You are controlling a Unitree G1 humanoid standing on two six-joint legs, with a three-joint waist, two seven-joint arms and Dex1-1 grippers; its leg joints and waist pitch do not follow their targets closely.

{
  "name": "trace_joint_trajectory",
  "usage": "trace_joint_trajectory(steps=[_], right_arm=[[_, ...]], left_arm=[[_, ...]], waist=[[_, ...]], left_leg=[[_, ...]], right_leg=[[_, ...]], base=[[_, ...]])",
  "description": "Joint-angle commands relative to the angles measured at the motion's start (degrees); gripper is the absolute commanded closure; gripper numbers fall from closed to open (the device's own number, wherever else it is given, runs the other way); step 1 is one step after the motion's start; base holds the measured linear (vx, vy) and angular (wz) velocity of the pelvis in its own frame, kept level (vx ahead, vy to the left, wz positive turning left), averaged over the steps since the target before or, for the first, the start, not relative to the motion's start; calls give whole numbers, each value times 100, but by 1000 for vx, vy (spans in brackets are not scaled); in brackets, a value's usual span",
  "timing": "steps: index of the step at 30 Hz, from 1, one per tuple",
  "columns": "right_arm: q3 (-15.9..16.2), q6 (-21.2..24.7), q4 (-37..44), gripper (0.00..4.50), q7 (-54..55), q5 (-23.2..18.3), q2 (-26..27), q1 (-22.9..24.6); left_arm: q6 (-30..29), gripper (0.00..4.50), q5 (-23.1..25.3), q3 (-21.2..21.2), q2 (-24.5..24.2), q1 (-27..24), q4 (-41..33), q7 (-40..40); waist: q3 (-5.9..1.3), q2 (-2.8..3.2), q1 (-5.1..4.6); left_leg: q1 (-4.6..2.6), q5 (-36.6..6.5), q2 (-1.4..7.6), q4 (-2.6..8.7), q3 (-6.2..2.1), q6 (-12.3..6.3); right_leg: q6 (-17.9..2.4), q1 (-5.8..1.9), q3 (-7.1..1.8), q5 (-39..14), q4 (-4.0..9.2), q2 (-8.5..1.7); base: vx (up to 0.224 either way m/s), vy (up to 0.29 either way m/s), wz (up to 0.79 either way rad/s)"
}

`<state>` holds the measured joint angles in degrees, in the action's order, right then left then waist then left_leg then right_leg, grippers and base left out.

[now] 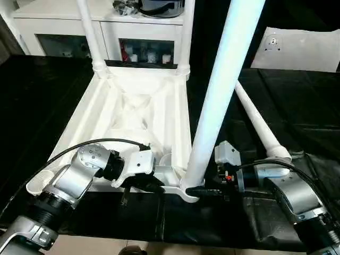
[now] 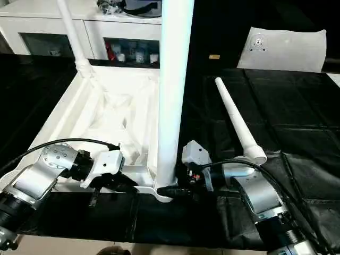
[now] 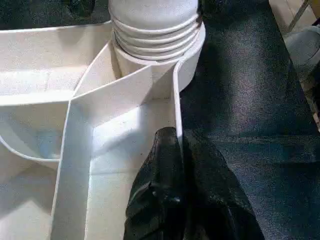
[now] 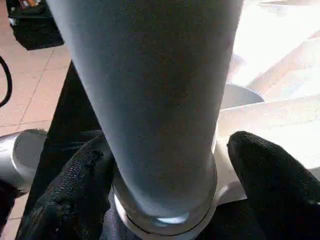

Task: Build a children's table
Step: Rotate leg to tighten

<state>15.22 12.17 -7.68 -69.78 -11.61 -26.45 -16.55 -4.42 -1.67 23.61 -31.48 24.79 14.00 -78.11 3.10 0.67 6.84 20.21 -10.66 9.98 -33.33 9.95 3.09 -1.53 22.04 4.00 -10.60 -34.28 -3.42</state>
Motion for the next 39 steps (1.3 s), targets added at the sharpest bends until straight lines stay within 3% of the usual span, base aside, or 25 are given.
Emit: trace_joint_trajectory(steps=[1,7,8,10,13,14,17,20,21,22,23,25,30,31,32,33,35,37,39], right_arm=[[-29,-70,-150,113,10,45,-60,-122],[32,-6,-127,160,-6,3,3,-117],[34,57,-93,169,-13,-45,13,-90],[38,96,-62,179,-17,-76,15,-47],[-27,363,129,191,232,-269,239,152],[-60,454,192,195,412,-306,357,208],[-144,655,263,200,953,-309,676,304],[-250,978,96,219,2182,-85,1382,359],[-250,978,96,223,2182,-85,1382,359],[-326,1142,-36,229,2722,-13,1750,297],[-359,1214,-70,229,2916,13,1887,273],[-426,1359,-158,239,3351,59,2215,187],[-529,1610,-526,239,4528,418,2863,-87],[-531,1529,-521,207,4539,435,2900,-83],[-531,1529,-521,207,4539,435,2900,-83],[-547,1459,-499,174,4555,440,2922,-62],[-627,1361,-408,172,4613,449,2953,-8],[-650,1276,-317,132,4569,469,2873,37],[-636,1215,-185,125,4447,455,2752,89]], left_arm=[[208,450,-33,268,-6,78,-68,-433],[205,450,-46,244,1,82,-50,-431],[183,450,-61,234,9,80,-50,-418],[146,450,-75,202,29,66,-62,-358],[22,450,-37,65,123,19,-95,26],[-114,450,-15,3,183,-11,-142,234],[-466,450,49,-122,339,-83,-280,720],[-1557,450,-112,-528,1016,-169,-605,1831],[-1557,450,-112,-528,1016,-169,-605,1831],[-1887,450,-57,-614,1299,-180,-721,2265],[-2003,450,-32,-638,1394,-185,-765,2412],[-2267,450,47,-745,1697,-164,-813,2883],[-2689,450,318,-873,2433,-36,-868,3928],[-2712,450,339,-849,2460,-29,-888,3912],[-2712,450,339,-849,2460,-29,-888,3912],[-2711,450,364,-831,2457,-27,-901,3896],[-2779,450,377,-750,2357,-18,-974,3872],[-2743,450,356,-758,2262,-23,-966,3803],[-2648,450,338,-731,2124,-44,-962,3648]], waist=[[-353,1,-25],[-344,-2,-28],[-340,-31,-37],[-342,-8,-30],[-344,-35,-29],[-339,-9,-34],[-311,-19,-65],[-268,7,-152],[-261,-4,-183],[-270,-6,-220],[-257,9,-298],[-269,0,-386],[-266,-22,-496],[-271,-18,-495],[-278,-21,-480],[-273,-19,-479],[-287,11,-476],[-301,11,-460],[-306,18,-459]], left_leg=[[-47,-1230,353,384,-112,-181],[-48,-1268,353,385,-113,-176],[-49,-1296,352,387,-110,-173],[-53,-1293,357,388,-117,-168],[-48,-1233,356,384,-110,-184],[-47,-1287,355,392,-116,-163],[-54,-1477,359,417,-130,-78],[-94,-1901,336,432,-152,133],[-113,-1968,326,430,-156,163],[-101,-2037,305,426,-195,186],[-35,-2077,303,463,-216,203],[-56,-2200,288,445,-224,194],[-53,-2110,257,415,-207,73],[-75,-2101,251,399,-196,70],[-65,-2034,253,401,-196,25],[-46,-2013,255,412,-199,10],[-39,-1976,270,425,-197,-3],[-37,-1862,282,431,-182,-17],[-25,-1780,277,430,-166,-40]], right_leg=[[-1050,-231,-319,-1581,414,-521],[-1019,-226,-319,-1728,425,-525],[-1005,-225,-320,-1779,431,-521],[-992,-221,-321,-1819,428,-528],[-995,-217,-330,-1737,419,-527],[-987,-215,-322,-1806,430,-527],[-935,-194,-322,-2066,462,-533],[-750,-150,-302,-2850,528,-546],[-704,-129,-295,-3017,562,-542],[-587,-156,-269,-3238,577,-556],[-520,-183,-249,-3251,585,-538],[-458,-158,-240,-3296,617,-536],[-473,-121,-253,-3196,655,-515],[-459,-110,-255,-3230,669,-517],[-440,-120,-270,-3171,667,-523],[-434,-131,-271,-3126,660,-520],[-453,-132,-286,-2904,635,-511],[-562,-145,-306,-2499,596,-496],[-666,-165,-314,-2241,568,-485]], base=[[0,0,0],[0,0,0],[0,0,0],[0,0,0],[0,0,0],[0,0,0],[0,0,0],[0,0,0],[0,0,0],[0,0,0],[0,0,0],[0,0,0],[0,0,0],[0,0,0],[0,0,0],[0,0,0],[0,0,0],[0,0,0],[0,0,0]])
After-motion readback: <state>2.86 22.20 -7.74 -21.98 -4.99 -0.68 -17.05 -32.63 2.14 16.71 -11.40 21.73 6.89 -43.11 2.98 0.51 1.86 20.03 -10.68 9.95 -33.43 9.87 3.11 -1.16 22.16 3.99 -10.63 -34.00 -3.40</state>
